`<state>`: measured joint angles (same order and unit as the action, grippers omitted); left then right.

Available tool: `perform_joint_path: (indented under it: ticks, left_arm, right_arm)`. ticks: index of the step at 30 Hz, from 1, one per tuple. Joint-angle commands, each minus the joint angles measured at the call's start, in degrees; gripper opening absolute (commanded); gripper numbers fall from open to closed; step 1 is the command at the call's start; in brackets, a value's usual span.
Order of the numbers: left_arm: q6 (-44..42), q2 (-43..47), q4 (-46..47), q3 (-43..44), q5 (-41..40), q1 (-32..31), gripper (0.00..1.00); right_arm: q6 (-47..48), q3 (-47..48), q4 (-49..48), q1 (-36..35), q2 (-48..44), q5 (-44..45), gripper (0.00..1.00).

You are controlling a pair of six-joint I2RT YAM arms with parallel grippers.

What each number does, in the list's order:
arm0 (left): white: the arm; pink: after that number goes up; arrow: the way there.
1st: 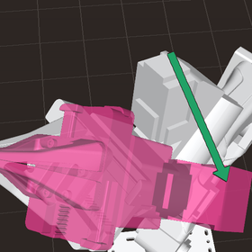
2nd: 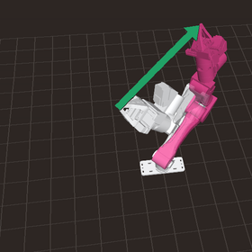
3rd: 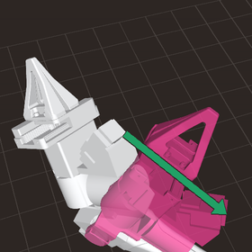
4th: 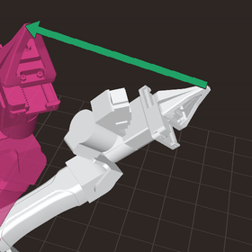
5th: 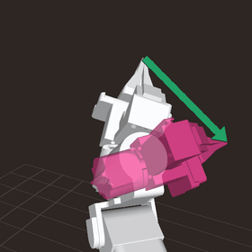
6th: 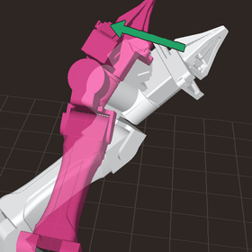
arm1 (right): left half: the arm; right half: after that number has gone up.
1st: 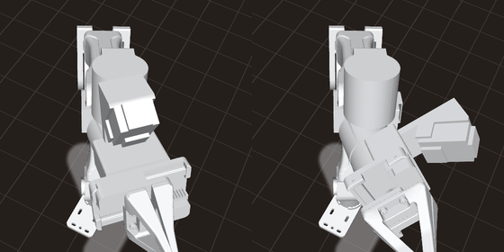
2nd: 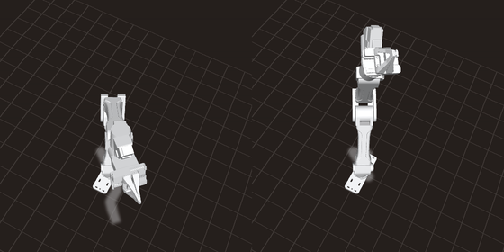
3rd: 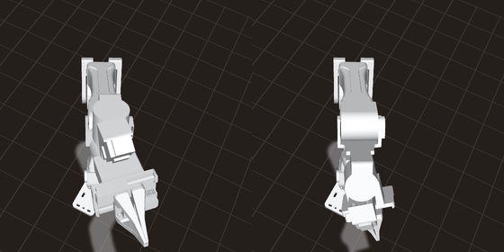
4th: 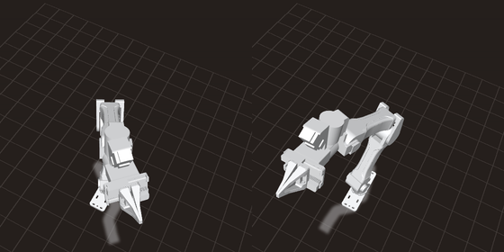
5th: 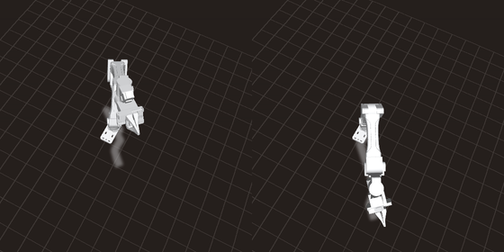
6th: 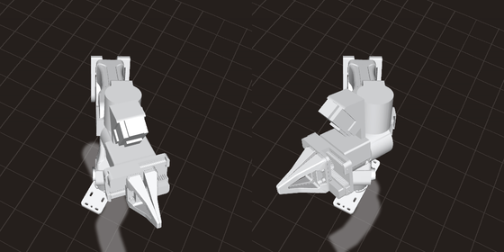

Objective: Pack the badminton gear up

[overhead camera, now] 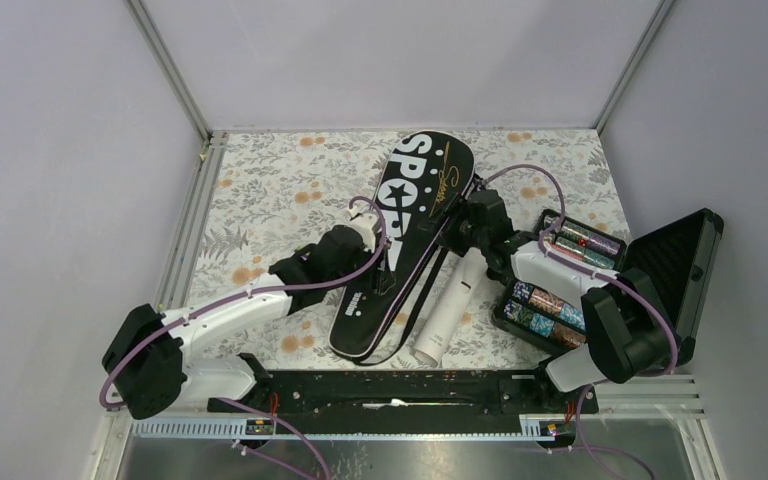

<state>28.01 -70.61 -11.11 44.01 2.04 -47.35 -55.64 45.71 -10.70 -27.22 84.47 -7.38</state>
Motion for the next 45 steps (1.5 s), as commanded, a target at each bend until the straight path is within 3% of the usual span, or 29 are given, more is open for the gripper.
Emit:
perform_joint_path:
  ticks: [1, 6, 14, 20, 27, 29, 32, 37, 45]
  left_arm:
    - [-1.3, 0.3, -0.9, 2.3, -2.6, 0.0, 0.51]
    - [-3.6, 1.6, -4.1, 3.1, -5.1, 0.0, 0.59]
    - [-7.1, 5.0, -9.9, 4.6, -11.5, 0.0, 0.98]
    - [-8.4, 8.9, -12.0, 2.7, -17.9, 0.2, 0.99]
    - [-8.7, 9.9, -12.7, 2.0, -12.9, 2.6, 0.99]
    - [-9.4, 9.5, -12.7, 2.0, -11.5, 2.6, 0.98]
    - [-9.8, 9.1, -12.6, 2.1, -8.9, 2.6, 0.95]
    - [-9.9, 8.7, -12.8, 2.1, -7.5, 2.3, 0.9]
    - [-12.3, 11.1, -9.6, 1.2, -15.3, -4.5, 0.9]
  right_arm:
    - [2.8, 2.4, 4.0, -0.1, -1.8, 5.1, 0.7]
    - [1.8, 2.7, 4.6, -0.1, 1.6, 6.7, 0.69]
    - [-2.1, 4.1, 2.7, -0.2, 9.4, 7.0, 0.65]
    - [-3.2, 4.6, 1.3, -0.3, 13.2, 8.8, 0.64]
    - [-3.0, 6.6, 1.1, -0.9, 17.0, 8.4, 0.54]
    - [-3.1, 6.7, 0.5, -1.1, 17.7, 8.4, 0.49]
    - [-2.7, 7.3, 0.1, -1.3, 18.4, 8.5, 0.33]
    - [-3.6, 6.9, -2.5, -1.6, 16.2, 5.2, 0.0]
    - [-11.3, 6.8, -3.0, -4.5, 9.5, 1.6, 0.0]
